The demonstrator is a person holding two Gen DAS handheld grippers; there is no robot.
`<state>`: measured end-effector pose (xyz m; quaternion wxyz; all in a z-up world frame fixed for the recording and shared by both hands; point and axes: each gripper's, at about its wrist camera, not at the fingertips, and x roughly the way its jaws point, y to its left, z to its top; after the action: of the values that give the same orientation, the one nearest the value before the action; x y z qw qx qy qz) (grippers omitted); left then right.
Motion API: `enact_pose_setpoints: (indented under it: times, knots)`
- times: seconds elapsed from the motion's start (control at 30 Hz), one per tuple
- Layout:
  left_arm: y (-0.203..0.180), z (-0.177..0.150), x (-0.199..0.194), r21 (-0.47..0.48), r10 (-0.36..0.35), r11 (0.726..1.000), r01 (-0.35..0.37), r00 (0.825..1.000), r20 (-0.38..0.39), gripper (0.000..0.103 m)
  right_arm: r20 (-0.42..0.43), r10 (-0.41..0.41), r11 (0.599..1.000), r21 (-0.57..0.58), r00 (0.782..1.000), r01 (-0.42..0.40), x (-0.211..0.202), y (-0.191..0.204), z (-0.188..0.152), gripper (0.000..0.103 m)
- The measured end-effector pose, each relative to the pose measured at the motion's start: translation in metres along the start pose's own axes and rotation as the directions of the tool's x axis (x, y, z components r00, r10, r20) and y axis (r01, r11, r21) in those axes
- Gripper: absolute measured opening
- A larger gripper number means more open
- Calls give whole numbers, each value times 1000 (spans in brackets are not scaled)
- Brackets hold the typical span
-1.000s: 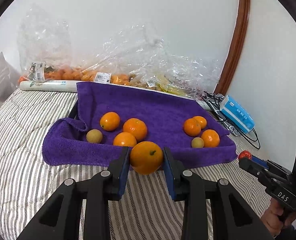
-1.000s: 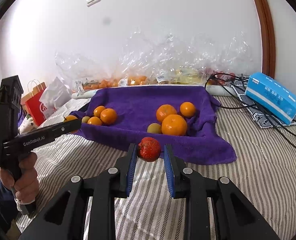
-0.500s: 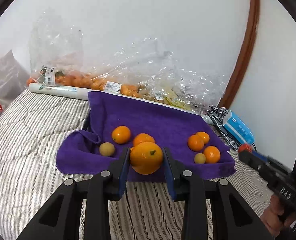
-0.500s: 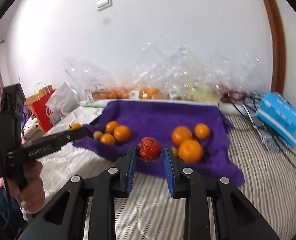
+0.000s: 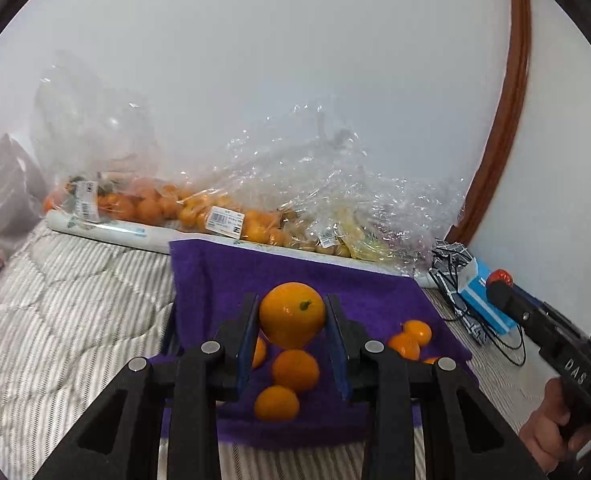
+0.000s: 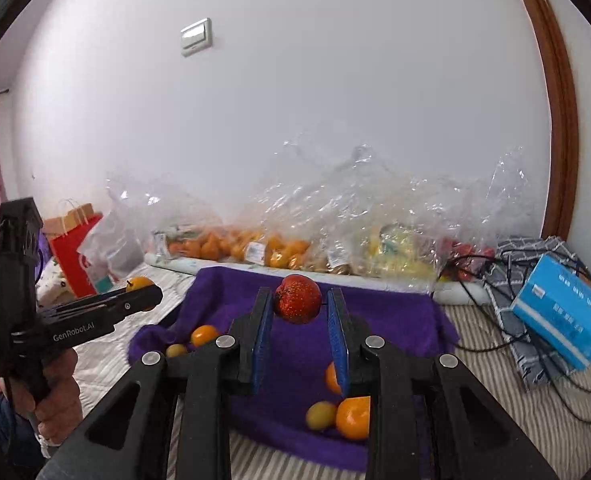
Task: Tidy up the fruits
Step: 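Carry the red fruit and orange over the purple towel, then lower both fruits onto the purple towel and open both tools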
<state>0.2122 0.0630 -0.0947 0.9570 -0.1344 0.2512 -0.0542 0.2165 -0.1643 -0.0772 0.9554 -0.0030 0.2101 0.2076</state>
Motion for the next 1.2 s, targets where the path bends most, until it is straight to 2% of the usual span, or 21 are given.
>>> enact_pose_setpoints:
  times: [0.1,0.17,0.27,0.37,0.47,0.8,1.0,1.2]
  knots:
    - [1,-4,17,-24,-2,1000,1,1000,-19,31,-30,20,1000,25,999,-19,18,-6,-9,27]
    - [5,-12,26,-39,-8,999,7,999,-35,30,-81,43,998,42,996,-40,34,-11,-21,27]
    - [4,-21,37,-2,25,1000,-25,998,-61,30,-137,10,1000,15,991,-8,46,-13,-29,27]
    - [2,-24,43,21,38,999,-37,997,-61,31,-134,31,998,50,991,-24,47,-20,-30,27]
    - [2,-25,47,3,19,1000,-19,996,-82,30,-151,36,997,71,988,-25,52,-24,-33,27]
    - [-4,-28,48,31,33,999,-31,996,-80,31,-211,33,999,41,977,-25,72,-12,-47,27]
    - [-2,-27,50,22,49,999,-47,995,-89,31,-235,23,1000,17,972,-20,79,-7,-53,27]
    - [11,-23,51,-38,67,997,-71,993,-99,31,-243,2,1000,-13,970,-5,82,-4,-55,27]
